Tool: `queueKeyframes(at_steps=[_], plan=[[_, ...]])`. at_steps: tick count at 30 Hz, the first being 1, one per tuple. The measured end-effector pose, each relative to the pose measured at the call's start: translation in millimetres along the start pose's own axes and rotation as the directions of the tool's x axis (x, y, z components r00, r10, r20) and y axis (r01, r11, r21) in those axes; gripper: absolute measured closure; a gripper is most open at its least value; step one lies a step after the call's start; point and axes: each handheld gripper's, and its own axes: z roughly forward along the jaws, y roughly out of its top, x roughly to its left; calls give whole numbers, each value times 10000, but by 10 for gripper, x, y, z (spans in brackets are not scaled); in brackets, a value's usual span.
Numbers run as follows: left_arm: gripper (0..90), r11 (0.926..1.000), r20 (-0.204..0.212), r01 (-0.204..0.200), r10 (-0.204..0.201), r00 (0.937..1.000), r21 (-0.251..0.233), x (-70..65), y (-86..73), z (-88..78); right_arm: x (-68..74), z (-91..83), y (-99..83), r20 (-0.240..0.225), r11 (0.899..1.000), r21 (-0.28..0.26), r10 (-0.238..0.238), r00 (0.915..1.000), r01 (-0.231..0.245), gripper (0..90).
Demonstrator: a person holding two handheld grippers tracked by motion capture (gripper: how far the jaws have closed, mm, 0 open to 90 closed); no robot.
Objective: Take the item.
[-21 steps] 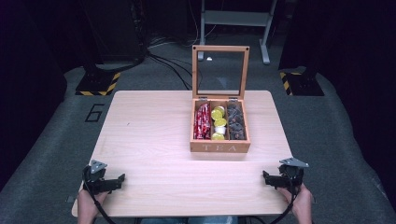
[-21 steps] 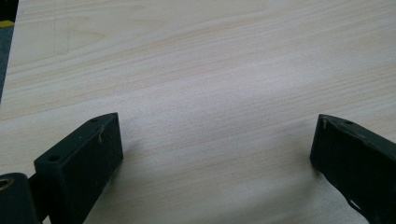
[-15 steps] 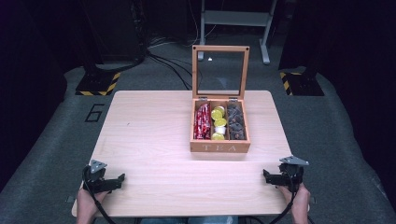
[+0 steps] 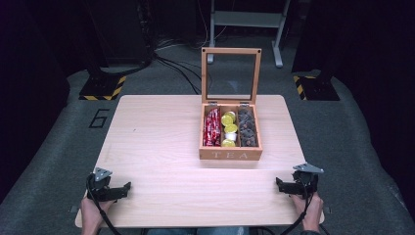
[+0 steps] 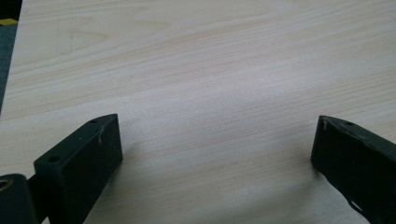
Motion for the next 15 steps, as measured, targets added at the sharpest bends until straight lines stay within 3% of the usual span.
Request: queueKeyframes(at_steps=[15], plan=[[34,9983,608,-547,559,9966,-206,-230,303,-33,5,-2,-3,7,9999,37,93,10000,-93,0]])
